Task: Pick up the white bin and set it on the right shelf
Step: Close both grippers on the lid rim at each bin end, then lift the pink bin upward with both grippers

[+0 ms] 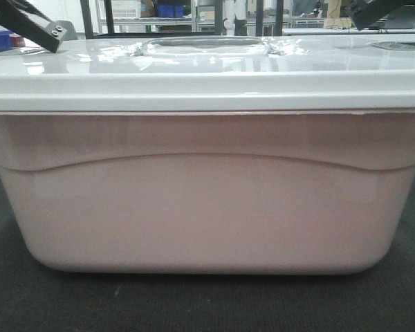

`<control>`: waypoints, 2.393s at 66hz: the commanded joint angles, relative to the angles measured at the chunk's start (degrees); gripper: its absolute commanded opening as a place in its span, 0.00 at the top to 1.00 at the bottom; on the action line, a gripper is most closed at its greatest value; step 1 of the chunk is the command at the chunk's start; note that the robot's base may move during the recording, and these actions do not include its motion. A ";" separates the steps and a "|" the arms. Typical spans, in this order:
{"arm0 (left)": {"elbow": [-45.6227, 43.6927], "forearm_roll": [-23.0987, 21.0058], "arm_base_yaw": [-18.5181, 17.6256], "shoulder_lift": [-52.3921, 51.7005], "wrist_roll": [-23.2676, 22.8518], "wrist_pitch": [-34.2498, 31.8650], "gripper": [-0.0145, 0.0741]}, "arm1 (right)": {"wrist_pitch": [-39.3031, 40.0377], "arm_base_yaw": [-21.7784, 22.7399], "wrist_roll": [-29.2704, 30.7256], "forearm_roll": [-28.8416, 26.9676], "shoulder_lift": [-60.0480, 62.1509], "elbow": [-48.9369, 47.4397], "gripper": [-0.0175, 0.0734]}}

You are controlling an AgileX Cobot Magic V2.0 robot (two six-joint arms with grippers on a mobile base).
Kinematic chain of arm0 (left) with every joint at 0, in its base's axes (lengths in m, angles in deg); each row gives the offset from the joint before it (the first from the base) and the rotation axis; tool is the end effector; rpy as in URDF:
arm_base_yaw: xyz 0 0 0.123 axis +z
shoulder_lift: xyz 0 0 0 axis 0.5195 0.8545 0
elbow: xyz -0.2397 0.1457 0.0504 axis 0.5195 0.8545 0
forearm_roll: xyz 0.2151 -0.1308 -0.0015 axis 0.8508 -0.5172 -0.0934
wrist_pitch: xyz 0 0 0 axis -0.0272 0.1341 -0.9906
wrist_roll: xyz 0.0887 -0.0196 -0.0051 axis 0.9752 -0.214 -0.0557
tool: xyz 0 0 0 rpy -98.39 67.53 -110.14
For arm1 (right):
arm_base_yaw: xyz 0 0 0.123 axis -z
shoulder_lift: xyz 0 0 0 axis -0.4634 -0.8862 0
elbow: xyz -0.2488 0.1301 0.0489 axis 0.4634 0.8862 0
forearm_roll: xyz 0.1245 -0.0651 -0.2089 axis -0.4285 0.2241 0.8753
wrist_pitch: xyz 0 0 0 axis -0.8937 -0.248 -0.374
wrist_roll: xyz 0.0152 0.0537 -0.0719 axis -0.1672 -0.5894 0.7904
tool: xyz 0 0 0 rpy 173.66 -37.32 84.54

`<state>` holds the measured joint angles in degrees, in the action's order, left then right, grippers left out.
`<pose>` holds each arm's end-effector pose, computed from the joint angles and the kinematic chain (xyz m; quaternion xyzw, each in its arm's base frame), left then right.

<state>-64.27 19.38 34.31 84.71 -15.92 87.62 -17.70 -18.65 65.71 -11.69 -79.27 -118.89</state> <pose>0.2774 -0.0623 0.2708 0.0992 0.8646 -0.4627 0.1687 0.2623 0.0347 0.2879 -0.0184 0.8761 0.4447 0.1854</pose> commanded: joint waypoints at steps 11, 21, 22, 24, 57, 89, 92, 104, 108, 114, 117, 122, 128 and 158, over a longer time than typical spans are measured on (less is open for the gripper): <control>-1.05 -5.73 -0.33 -1.88 -0.06 6.20 0.34 | -5.92 0.01 0.59 -4.62 1.91 -1.18 0.29; -1.05 -5.82 -0.33 -1.88 -0.06 6.20 0.34 | -5.99 0.01 0.55 -4.62 1.91 -1.18 0.35; -1.05 -5.82 -0.33 -1.88 -0.06 6.20 0.34 | -5.99 0.01 0.55 -4.62 1.91 -1.18 0.35; -1.05 -5.82 -0.33 -1.88 -0.06 6.20 0.34 | -5.99 0.01 0.55 -4.62 1.91 -1.18 0.35; -1.05 -5.71 -0.33 -1.88 -0.06 6.11 0.56 | -5.50 0.01 0.55 -3.39 1.91 -1.18 0.35; -1.05 -5.59 -0.33 -1.88 -0.06 6.11 0.56 | -5.50 0.01 0.55 -3.39 1.91 -1.18 0.35; -1.05 -5.59 -0.33 -1.88 0.07 6.11 0.56 | -5.50 0.01 0.55 -3.39 1.91 -1.18 0.35; -1.05 -5.69 -0.33 -1.88 2.50 6.80 0.56 | -5.90 0.01 2.10 -3.40 1.91 -1.18 0.35; -1.05 -5.69 -0.33 -1.88 2.50 6.80 0.56 | -6.48 0.01 2.51 -3.46 1.91 -1.18 0.35; -1.05 -5.92 -0.33 -2.12 2.50 6.80 0.56 | -7.88 0.01 3.08 -4.09 1.91 -1.18 0.35; -1.05 -6.08 -0.33 -2.63 2.50 6.80 0.56 | -7.88 0.01 3.64 -4.28 2.13 -1.18 0.35; -1.05 -6.31 -0.33 -4.02 2.50 6.80 0.56 | -7.88 0.01 4.84 -4.39 2.65 -1.18 0.35; -1.05 -6.36 -0.33 -6.12 2.50 6.80 0.56 | -7.88 0.01 5.81 -4.81 3.62 -1.18 0.35; -1.05 -7.31 -0.33 -14.51 2.50 6.80 0.56 | -7.88 0.01 7.79 -5.96 12.07 -1.18 0.35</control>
<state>-63.83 18.80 34.67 73.46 -13.92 86.00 -16.91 -18.54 71.85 -11.18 -71.20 -118.58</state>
